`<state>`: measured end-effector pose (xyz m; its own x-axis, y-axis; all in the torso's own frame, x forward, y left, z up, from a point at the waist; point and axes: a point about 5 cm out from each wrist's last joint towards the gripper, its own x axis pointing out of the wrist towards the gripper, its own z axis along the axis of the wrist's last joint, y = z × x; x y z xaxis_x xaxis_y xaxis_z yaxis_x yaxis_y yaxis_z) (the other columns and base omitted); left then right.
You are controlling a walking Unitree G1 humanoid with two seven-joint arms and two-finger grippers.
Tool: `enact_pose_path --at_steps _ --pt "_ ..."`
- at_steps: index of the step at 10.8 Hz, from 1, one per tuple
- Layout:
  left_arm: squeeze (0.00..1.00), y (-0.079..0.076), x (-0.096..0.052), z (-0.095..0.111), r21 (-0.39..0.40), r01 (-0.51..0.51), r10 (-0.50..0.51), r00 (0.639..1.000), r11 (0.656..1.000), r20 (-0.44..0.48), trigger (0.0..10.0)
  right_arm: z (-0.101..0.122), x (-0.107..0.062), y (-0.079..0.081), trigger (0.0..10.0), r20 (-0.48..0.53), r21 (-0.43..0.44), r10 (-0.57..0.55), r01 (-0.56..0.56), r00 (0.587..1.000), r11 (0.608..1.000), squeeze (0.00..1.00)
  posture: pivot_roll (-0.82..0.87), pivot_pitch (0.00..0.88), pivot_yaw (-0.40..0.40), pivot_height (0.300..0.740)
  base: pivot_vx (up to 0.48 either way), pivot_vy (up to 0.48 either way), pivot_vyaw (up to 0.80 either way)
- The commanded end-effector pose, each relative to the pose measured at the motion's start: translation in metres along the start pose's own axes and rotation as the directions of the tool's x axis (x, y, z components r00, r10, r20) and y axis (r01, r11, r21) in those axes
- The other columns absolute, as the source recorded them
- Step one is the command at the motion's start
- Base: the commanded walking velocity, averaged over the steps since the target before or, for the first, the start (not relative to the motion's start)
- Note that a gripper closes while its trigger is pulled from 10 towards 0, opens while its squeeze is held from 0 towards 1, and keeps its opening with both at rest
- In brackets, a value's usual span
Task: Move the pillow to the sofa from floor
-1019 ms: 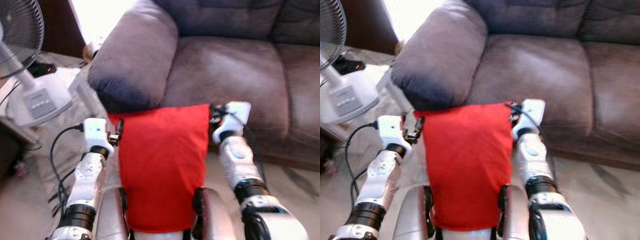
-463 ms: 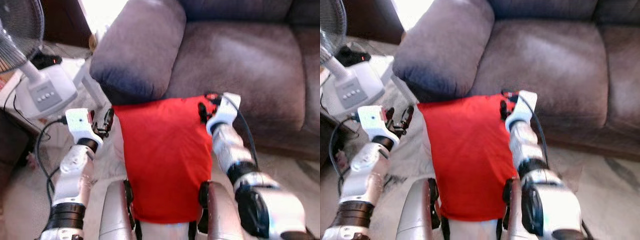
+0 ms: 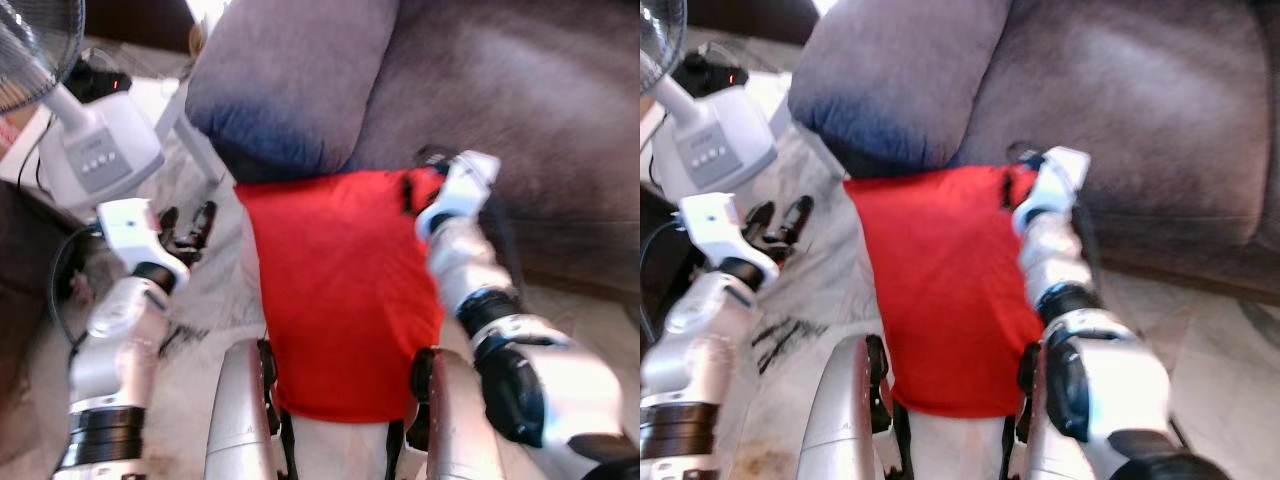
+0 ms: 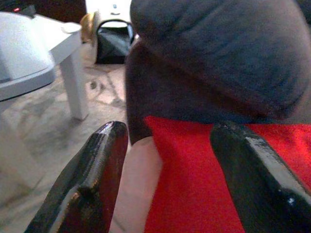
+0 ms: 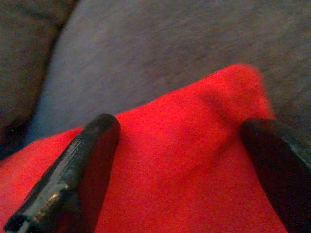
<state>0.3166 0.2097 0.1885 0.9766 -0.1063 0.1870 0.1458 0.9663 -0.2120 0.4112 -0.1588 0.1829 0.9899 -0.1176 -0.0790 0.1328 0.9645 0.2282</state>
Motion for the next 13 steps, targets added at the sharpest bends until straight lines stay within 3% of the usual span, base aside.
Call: enact_pose_path --at_steps 1,3,6,10,11,13 --pt "0.0 0.009 -0.008 0.002 -0.008 -0.018 0.018 1.0 1.0 -0.009 10.0 -0.005 -0.001 0.001 10.0 -0.019 0.03 -0.022 0.022 1.0 0.999 0.0 0.31 0.425 0.13 0.54 0.0 0.0 0.0" --pt "0.0 0.012 -0.014 0.006 -0.008 -0.015 0.015 0.999 1.0 -0.035 10.0 -0.009 -0.001 -0.007 10.0 -0.061 0.092 -0.074 0.079 0.995 0.993 0.0 0.33 0.427 0.137 0.54 0.0 0.0 0.0" --pt "0.0 0.011 -0.02 0.009 -0.005 -0.01 0.01 0.998 1.0 -0.058 10.0 -0.038 -0.007 0.003 10.0 -0.183 0.191 -0.012 0.047 0.983 0.98 0.0 0.34 0.427 0.135 0.54 0.0 0.0 0.0" --pt "0.0 0.005 -0.025 0.003 -0.021 0.003 -0.005 0.994 1.0 -0.109 10.0 -0.071 -0.018 0.002 10.0 -0.304 0.137 -0.017 0.062 0.952 0.989 0.0 0.34 0.444 0.127 0.54 0.0 0.0 0.0" --pt "0.0 0.003 -0.026 0.002 -0.025 0.002 -0.005 0.993 1.0 -0.114 10.0 -0.072 -0.019 0.003 0.5 -0.306 0.134 -0.008 0.052 0.952 0.99 0.0 0.34 0.449 0.126 0.54 0.0 0.0 0.0" --pt "0.0 0.002 -0.026 0.002 -0.03 -0.001 -0.002 0.993 1.0 -0.12 10.0 -0.074 -0.02 0.005 0.0 -0.31 0.138 0.006 0.039 0.951 0.99 0.0 0.34 0.452 0.123 0.54 0.0 0.0 0.0"
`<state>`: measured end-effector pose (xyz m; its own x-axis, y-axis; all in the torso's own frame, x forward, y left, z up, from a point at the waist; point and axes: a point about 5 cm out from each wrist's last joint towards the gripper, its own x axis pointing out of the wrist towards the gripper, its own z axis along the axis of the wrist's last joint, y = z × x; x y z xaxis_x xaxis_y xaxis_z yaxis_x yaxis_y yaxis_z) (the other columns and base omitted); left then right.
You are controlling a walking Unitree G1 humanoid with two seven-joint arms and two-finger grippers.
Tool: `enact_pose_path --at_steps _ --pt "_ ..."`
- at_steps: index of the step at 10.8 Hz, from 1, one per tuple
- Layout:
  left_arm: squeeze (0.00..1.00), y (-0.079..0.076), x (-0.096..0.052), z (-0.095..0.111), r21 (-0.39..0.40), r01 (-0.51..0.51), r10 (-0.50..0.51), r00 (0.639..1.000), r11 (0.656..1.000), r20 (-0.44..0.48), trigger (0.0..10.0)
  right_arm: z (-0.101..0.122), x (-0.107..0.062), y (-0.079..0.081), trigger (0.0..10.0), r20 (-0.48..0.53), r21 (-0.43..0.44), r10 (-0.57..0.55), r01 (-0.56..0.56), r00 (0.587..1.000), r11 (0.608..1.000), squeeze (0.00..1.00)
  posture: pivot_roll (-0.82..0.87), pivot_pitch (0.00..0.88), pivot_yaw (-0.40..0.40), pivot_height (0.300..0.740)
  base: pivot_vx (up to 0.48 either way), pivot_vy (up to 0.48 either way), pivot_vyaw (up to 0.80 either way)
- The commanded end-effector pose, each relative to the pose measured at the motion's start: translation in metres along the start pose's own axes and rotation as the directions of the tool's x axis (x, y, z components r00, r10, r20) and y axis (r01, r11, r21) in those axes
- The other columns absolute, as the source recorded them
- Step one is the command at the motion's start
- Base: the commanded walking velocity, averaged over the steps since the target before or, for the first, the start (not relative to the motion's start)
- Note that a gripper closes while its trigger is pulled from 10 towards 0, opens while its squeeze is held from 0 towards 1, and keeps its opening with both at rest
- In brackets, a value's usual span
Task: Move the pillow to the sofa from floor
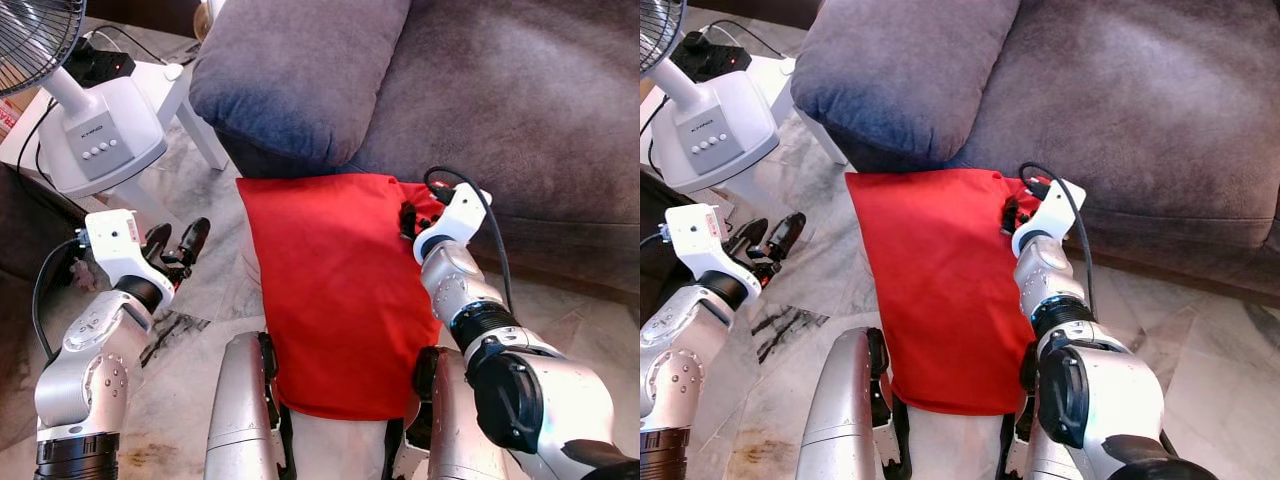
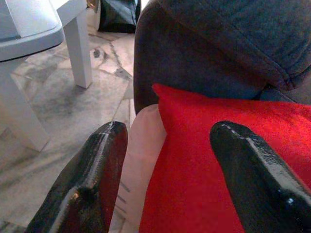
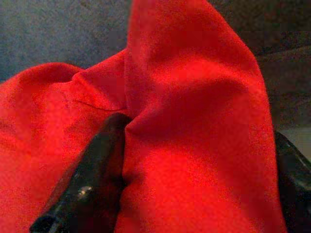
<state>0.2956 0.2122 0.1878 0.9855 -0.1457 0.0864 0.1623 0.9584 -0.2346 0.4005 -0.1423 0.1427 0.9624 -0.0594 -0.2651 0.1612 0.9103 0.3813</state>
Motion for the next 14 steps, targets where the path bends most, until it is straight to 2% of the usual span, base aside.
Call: enact_pose_path --at_steps 1,9,12,14 --pt "0.0 0.003 -0.005 -0.002 -0.005 -0.013 0.013 1.0 1.0 -0.014 10.0 -0.033 -0.004 -0.004 0.0 -0.121 -0.016 -0.011 0.009 0.993 1.0 0.0 0.34 0.452 0.122 0.54 0.0 0.0 0.0" --pt "0.0 0.003 0.0 -0.005 -0.023 -0.011 0.01 1.0 1.0 -0.018 10.0 -0.027 -0.004 0.008 0.0 -0.097 -0.044 0.045 -0.05 0.994 0.998 0.0 0.33 0.424 0.12 0.54 0.0 0.0 0.0" --pt "0.0 0.002 0.009 -0.005 -0.045 -0.015 0.016 1.0 0.999 0.007 10.0 -0.014 -0.003 0.015 0.0 -0.014 -0.122 0.107 -0.108 0.994 0.987 0.0 0.31 0.381 0.113 0.54 0.0 0.0 0.0" --pt "0.0 0.0 0.016 -0.005 -0.064 -0.026 0.028 0.999 0.998 0.032 10.0 -0.004 -0.003 0.015 0.0 0.052 -0.127 0.141 -0.133 0.989 0.983 0.0 0.29 0.336 0.103 0.54 0.0 0.0 0.0"
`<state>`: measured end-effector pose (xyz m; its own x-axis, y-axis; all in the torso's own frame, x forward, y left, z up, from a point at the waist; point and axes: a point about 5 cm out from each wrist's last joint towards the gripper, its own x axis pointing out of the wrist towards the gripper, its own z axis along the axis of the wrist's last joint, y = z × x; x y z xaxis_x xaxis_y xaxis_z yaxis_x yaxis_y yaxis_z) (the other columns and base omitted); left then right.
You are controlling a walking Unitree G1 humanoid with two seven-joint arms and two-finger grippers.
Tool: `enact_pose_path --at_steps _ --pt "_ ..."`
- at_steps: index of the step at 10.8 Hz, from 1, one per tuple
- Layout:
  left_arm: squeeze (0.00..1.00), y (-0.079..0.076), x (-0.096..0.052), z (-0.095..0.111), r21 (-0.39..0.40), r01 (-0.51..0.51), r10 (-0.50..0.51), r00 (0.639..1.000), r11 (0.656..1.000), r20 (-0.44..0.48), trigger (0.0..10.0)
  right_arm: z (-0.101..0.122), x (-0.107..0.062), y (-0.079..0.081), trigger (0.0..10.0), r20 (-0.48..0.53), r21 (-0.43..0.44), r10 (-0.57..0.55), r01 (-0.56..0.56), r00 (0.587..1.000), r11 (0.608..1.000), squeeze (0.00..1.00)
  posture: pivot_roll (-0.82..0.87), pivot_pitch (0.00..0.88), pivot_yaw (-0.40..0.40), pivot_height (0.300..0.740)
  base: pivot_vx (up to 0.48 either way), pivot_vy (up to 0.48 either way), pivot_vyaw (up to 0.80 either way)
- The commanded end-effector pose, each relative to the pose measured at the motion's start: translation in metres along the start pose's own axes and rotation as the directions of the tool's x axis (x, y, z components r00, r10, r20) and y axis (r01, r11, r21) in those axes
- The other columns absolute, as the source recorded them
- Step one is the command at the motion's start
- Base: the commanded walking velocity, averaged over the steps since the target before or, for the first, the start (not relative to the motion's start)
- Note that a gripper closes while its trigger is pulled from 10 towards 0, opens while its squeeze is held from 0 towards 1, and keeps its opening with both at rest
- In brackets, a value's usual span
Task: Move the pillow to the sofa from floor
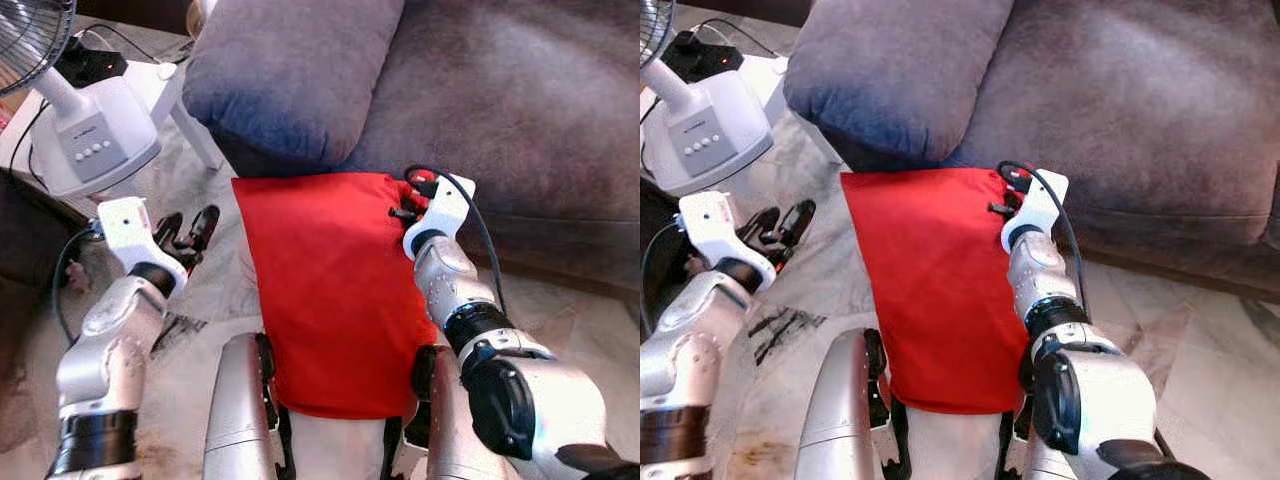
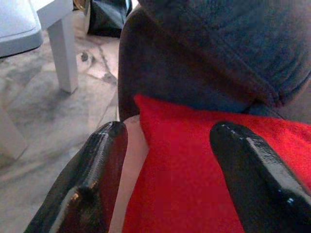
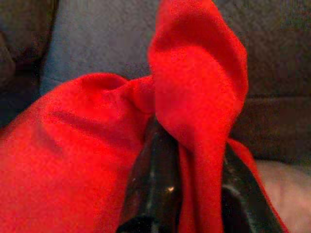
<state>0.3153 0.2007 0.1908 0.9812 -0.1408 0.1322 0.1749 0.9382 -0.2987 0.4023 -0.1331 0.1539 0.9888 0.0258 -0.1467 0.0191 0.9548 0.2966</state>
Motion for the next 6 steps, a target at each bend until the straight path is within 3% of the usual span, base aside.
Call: enact_pose_path --at_steps 1,3,4,5,6 --pt "0.0 0.008 -0.003 -0.005 -0.002 -0.038 0.038 0.999 0.999 -0.006 10.0 -0.008 -0.003 0.002 0.0 -0.002 -0.011 0.018 -0.018 1.0 1.0 0.0 0.27 0.311 0.097 0.54 0.0 0.0 0.0" --pt "0.0 0.004 0.001 -0.017 0.0 -0.058 0.058 0.998 0.998 -0.004 10.0 -0.013 -0.009 0.001 0.0 0.037 -0.057 0.082 -0.079 0.996 0.995 0.0 0.25 0.257 0.083 0.54 0.0 0.0 0.0" --pt "0.0 0.005 0.001 -0.022 0.005 -0.078 0.078 0.997 0.997 -0.009 10.0 -0.026 -0.016 -0.006 10.0 0.01 -0.1 0.086 -0.085 0.996 0.991 0.0 0.25 0.234 0.075 0.54 0.0 0.0 0.0" --pt "0.0 0.008 0.002 -0.023 -0.012 -0.1 0.1 0.995 0.995 0.004 10.0 -0.035 -0.024 -0.016 10.0 -0.002 -0.104 0.078 -0.078 0.997 0.992 0.0 0.24 0.227 0.069 0.54 0.0 0.0 0.0" --pt "0.0 0.007 0.004 -0.024 -0.011 -0.099 0.099 0.995 0.995 0.011 10.0 -0.029 -0.03 -0.019 10.0 0.035 -0.085 0.117 -0.113 0.993 0.99 0.0 0.23 0.214 0.062 0.54 0.0 0.0 0.0"
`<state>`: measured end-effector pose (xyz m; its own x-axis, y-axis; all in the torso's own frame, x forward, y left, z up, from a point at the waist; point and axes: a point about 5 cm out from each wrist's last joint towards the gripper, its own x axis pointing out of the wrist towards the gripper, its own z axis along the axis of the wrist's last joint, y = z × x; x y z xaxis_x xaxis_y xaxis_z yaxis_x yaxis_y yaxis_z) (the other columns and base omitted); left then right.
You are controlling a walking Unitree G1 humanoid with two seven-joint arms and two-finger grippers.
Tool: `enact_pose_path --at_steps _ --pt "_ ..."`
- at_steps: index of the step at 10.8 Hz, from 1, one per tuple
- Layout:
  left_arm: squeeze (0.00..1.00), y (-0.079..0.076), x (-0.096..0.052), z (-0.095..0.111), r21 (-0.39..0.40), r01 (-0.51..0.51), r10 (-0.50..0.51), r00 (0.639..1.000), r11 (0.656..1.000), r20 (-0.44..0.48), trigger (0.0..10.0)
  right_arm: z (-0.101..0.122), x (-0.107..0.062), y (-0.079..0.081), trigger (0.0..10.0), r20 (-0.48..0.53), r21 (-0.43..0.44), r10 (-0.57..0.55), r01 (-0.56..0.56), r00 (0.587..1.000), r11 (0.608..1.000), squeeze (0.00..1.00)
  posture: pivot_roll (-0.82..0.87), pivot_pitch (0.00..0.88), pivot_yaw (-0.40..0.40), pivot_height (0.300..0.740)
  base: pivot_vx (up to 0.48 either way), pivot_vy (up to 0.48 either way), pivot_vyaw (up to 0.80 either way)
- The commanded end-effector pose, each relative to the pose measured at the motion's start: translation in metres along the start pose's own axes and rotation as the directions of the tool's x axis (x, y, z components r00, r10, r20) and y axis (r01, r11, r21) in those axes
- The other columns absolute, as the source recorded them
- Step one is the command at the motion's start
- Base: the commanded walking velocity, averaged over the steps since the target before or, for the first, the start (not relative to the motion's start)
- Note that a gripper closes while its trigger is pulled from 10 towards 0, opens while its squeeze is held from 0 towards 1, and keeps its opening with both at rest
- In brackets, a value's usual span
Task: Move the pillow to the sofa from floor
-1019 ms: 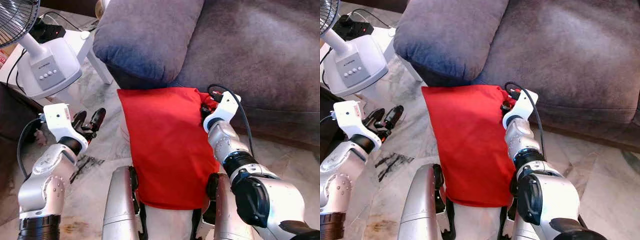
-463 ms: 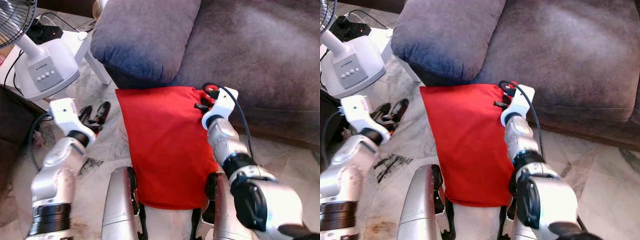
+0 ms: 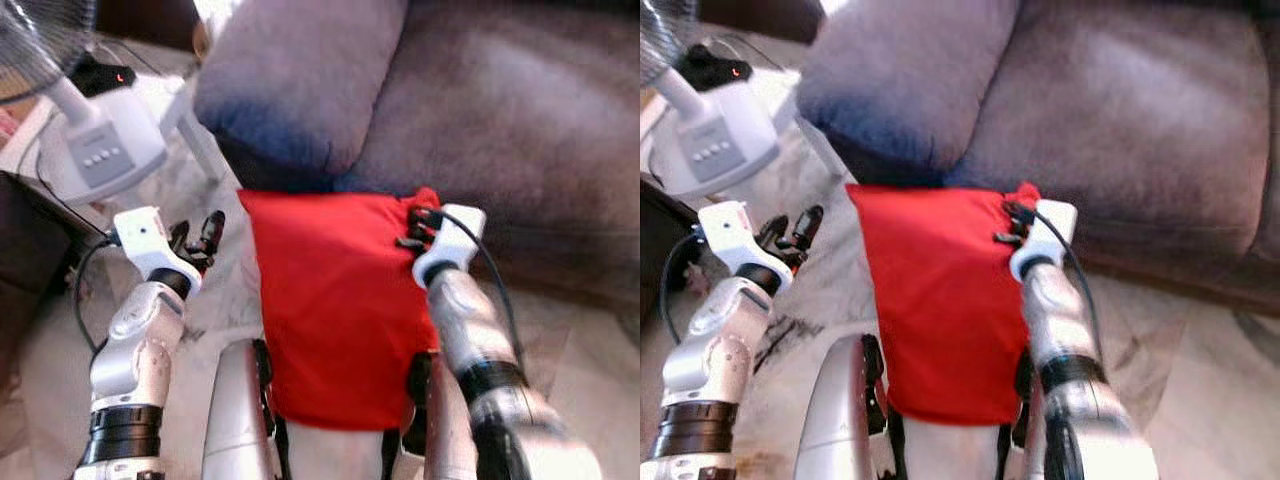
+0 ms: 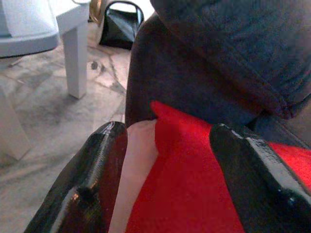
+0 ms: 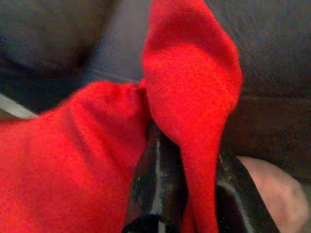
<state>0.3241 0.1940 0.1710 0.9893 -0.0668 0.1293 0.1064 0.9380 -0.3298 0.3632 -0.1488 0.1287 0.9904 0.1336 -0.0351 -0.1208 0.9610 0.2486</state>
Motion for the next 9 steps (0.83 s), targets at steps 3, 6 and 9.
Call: enact_pose_path --at_steps 3,6,9 --pt "0.0 0.006 0.0 -0.005 0.008 -0.025 0.025 1.0 1.0 0.005 10.0 0.022 -0.021 0.022 10.0 0.097 -0.024 0.231 -0.23 0.968 0.973 0.0 0.2 0.21 0.049 0.54 0.0 0.0 0.0" --pt "0.0 0.001 0.001 -0.007 -0.001 -0.016 0.016 1.0 1.0 0.016 10.0 0.039 -0.027 0.021 10.0 0.187 0.01 0.212 -0.217 0.959 0.976 0.0 0.2 0.211 0.041 0.54 0.0 0.0 0.0" --pt "0.0 -0.012 0.0 -0.008 0.088 0.011 -0.017 0.998 0.996 0.066 10.0 0.03 -0.027 0.02 10.0 0.198 -0.042 0.135 -0.129 0.971 0.991 0.0 0.2 0.212 0.035 0.54 0.0 0.0 0.0"
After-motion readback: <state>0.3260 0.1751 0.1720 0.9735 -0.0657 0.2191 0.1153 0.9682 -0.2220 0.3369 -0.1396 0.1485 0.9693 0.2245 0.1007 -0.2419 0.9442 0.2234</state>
